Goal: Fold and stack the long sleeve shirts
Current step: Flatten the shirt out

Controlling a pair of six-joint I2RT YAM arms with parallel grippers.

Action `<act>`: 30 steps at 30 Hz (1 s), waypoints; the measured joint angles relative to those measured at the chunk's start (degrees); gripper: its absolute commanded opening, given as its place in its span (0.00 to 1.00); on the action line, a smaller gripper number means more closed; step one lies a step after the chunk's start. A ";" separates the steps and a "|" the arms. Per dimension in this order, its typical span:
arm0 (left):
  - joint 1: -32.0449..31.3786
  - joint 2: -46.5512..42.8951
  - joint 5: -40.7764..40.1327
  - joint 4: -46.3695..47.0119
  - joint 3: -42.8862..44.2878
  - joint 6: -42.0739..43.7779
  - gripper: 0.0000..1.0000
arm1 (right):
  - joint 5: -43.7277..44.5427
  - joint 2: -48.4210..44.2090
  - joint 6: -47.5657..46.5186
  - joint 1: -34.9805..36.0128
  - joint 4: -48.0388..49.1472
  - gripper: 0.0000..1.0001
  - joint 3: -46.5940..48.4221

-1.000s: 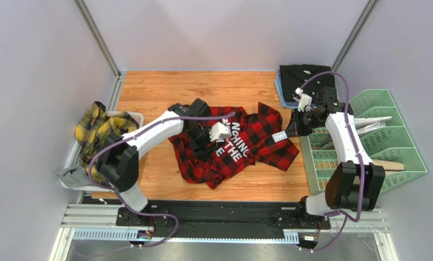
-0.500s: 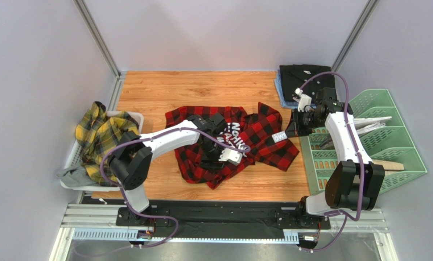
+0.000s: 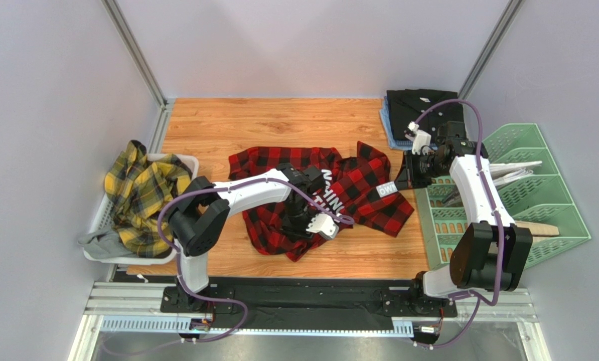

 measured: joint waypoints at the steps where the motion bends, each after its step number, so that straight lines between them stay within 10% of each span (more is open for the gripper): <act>1: 0.00 0.24 -0.42 -0.66 0.00 0.22 0.22 | 0.00 0.00 0.02 0.00 -0.02 0.00 0.00; 4: 0.07 0.31 -1.66 -2.47 0.17 0.48 0.01 | 0.00 0.00 0.00 -0.02 -0.02 0.00 0.00; 13: 3.37 -8.92 -5.07 -7.58 4.59 -1.01 0.00 | -0.02 -0.15 0.07 -0.04 -0.22 0.00 0.31; 25: 34.10 -21.11 -12.50 -6.14 22.18 -9.11 0.00 | -5.14 -0.07 12.74 -11.26 6.29 0.00 29.44; 30: 37.64 -23.98 -12.50 -0.28 22.86 -14.91 0.00 | -8.15 -2.60 24.87 -11.04 16.37 0.00 31.01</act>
